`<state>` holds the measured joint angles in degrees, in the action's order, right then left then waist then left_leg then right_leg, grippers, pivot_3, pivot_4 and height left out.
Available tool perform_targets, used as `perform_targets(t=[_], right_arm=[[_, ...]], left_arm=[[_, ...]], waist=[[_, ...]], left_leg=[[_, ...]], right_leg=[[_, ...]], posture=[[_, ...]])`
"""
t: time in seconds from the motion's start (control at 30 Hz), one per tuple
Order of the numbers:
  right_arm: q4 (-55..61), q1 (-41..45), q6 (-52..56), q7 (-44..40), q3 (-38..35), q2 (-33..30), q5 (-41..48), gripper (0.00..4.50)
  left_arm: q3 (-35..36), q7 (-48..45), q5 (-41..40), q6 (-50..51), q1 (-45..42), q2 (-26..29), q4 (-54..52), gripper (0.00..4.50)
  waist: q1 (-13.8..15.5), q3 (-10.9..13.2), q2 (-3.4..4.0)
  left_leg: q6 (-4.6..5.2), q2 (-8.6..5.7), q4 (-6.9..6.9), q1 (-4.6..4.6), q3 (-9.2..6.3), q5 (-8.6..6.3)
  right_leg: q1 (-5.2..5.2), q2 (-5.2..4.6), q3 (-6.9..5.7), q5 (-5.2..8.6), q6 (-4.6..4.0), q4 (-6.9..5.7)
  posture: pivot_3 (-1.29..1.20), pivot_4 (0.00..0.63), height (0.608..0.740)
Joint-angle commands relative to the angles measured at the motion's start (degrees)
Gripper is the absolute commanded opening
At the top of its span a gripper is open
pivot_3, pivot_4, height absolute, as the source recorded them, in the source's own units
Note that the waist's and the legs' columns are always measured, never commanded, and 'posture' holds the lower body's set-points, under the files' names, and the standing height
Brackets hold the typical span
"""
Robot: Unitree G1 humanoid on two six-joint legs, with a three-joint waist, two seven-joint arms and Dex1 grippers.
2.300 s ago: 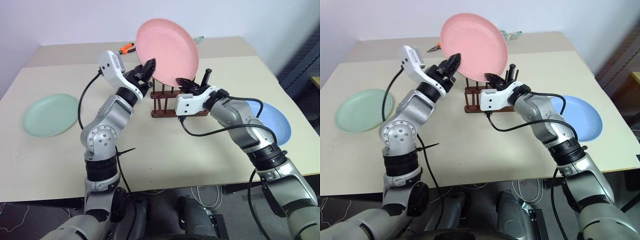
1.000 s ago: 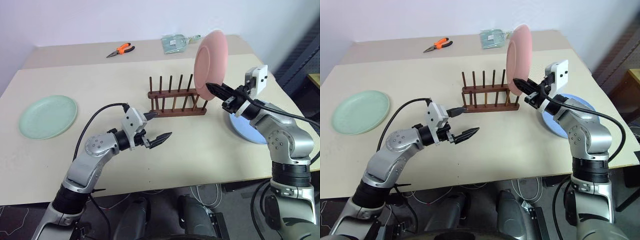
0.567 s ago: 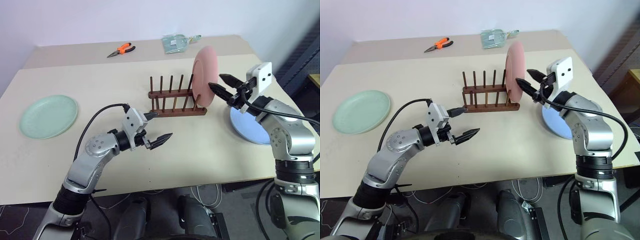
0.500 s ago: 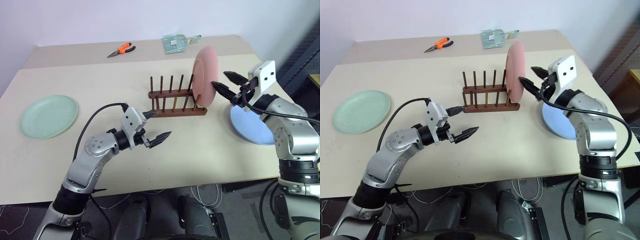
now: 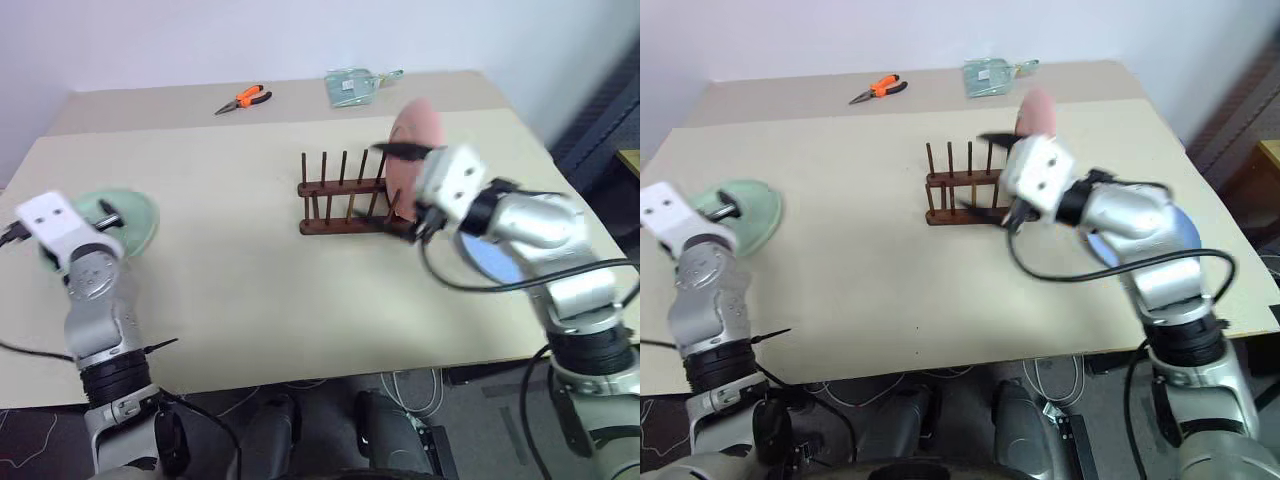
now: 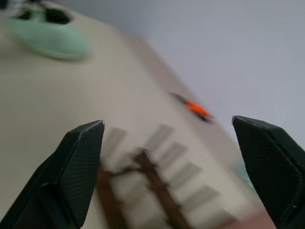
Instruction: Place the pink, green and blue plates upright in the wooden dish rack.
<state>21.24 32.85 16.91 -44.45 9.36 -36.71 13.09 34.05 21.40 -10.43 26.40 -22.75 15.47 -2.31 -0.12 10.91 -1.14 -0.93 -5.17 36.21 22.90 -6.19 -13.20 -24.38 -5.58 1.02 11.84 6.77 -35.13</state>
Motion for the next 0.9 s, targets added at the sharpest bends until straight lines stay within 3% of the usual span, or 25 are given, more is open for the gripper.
perform_targets(t=[0.03,0.3,0.47,0.6,0.77,0.9], right_arm=[[2.28,0.31,-2.49,-0.24,3.82,2.8,-2.32,4.45],[2.2,-1.61,-2.77,-0.72,5.65,6.01,-2.93,4.45],[1.73,-2.7,-3.93,0.34,4.94,5.89,-5.09,4.5],[1.67,-3.39,-3.27,0.9,4.05,5.63,-5.83,4.5],[1.38,-2.74,-2.82,1.41,3.47,5.25,-6.97,4.5],[-1.98,0.46,-8.14,3.08,4.86,4.59,-13.51,4.5]], left_arm=[[5.56,5.93,-1.53,3.46,-0.51,-1.25,-2.74,4.5],[13.23,4.48,-16.71,12.61,-2.87,-5.76,-2.38,4.5],[17.5,4.67,-25.45,13.11,-6.08,-6.08,1.08,2.05],[16.83,5.16,-27.25,12.89,-7.04,-5.39,2.41,0.05],[7.35,-2.63,-25.93,10.65,-6.25,-4.51,-2.41,0.02],[-7.58,-10.23,-22.06,9.2,-8.12,-4.11,-10.32,0.02]], waist=[[0.59,-0.03,-0.05],[0.8,-0.11,-0.19],[0.43,-0.11,-0.19],[0.69,-0.12,-0.21],[0.85,-0.11,-0.21],[0.88,-0.09,-0.25]], left_leg=[[0.0,0.0,0.01,0.01,0.0,0.0],[-0.03,-0.02,0.02,0.11,-0.13,0.0],[-0.06,0.02,-0.01,0.08,-0.12,0.02],[-0.07,0.01,0.0,0.08,-0.11,0.03],[-0.07,-0.01,-0.01,0.07,-0.08,0.03],[-0.08,-0.03,0.02,0.15,-0.09,0.04]], right_leg=[[-0.01,0.0,0.0,0.0,0.0,0.01],[-0.06,0.0,-0.13,-0.01,-0.01,-0.01],[-0.08,0.03,-0.15,-0.01,-0.02,-0.04],[-0.08,0.03,-0.14,-0.01,-0.02,-0.04],[-0.06,0.02,-0.11,-0.01,-0.03,-0.03],[-0.07,0.03,-0.12,-0.02,-0.04,0.0]], posture=[[0.0,0.15,0.739],[0.0,0.15,0.739],[0.0,0.15,0.739],[0.0,0.15,0.739],[0.0,0.15,0.739],[0.0,0.15,0.739]])
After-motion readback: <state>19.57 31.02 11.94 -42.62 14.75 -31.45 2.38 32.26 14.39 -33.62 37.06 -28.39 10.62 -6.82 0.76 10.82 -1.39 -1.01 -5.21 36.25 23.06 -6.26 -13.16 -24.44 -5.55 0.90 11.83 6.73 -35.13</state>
